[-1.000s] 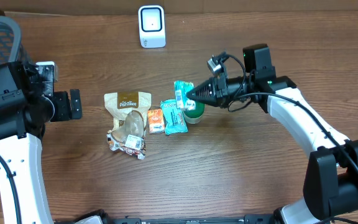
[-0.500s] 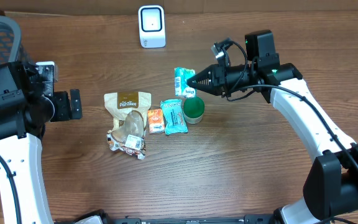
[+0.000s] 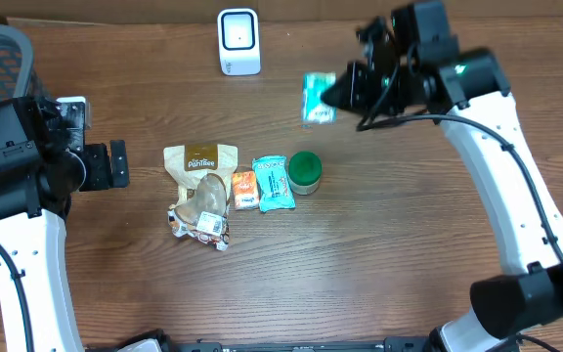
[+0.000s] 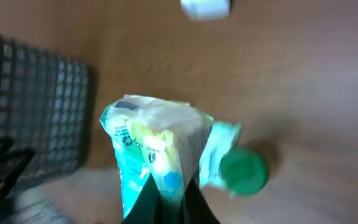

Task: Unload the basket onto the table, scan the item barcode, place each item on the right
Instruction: 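Hold the Kleenex pack in front of the scanner window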

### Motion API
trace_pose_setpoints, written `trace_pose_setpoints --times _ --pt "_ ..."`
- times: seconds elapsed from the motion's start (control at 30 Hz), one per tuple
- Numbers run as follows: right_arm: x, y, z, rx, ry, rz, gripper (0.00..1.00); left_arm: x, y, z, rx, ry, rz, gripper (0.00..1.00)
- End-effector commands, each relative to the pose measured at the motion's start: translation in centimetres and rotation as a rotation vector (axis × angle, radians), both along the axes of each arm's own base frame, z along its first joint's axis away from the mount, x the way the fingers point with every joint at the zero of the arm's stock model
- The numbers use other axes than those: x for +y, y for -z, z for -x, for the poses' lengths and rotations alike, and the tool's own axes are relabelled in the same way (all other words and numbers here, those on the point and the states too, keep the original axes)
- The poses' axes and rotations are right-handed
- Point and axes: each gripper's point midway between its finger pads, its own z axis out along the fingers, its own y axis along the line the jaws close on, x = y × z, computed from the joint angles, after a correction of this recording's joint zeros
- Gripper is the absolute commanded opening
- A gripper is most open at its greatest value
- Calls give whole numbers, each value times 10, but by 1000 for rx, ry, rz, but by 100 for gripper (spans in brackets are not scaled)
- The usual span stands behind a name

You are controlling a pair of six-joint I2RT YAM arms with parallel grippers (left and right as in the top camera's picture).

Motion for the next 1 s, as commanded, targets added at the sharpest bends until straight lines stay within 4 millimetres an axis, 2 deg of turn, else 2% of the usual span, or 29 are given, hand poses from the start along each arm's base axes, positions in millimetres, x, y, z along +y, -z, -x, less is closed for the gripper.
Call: trace_pose_setpoints --times 0.0,0.13,0.37,0.57,0.73,0.97 --pt "-12 -8 -36 -158 66 217 4 1 -4 -1 -11 -14 2 100" --pt "-11 -17 -65 -328 81 403 4 1 -4 -1 -11 -14 2 100" --pt "-1 -11 -103 -545 116 750 4 1 -4 -1 -11 -14 2 99" --pt "23 9 -131 -649 -13 878 4 1 -4 -1 -11 -14 2 99" --pt "34 26 -149 -724 -158 992 4 1 -4 -1 -11 -14 2 99" --pt "43 24 -162 -806 -220 1044 4 1 -4 -1 -11 -14 2 100"
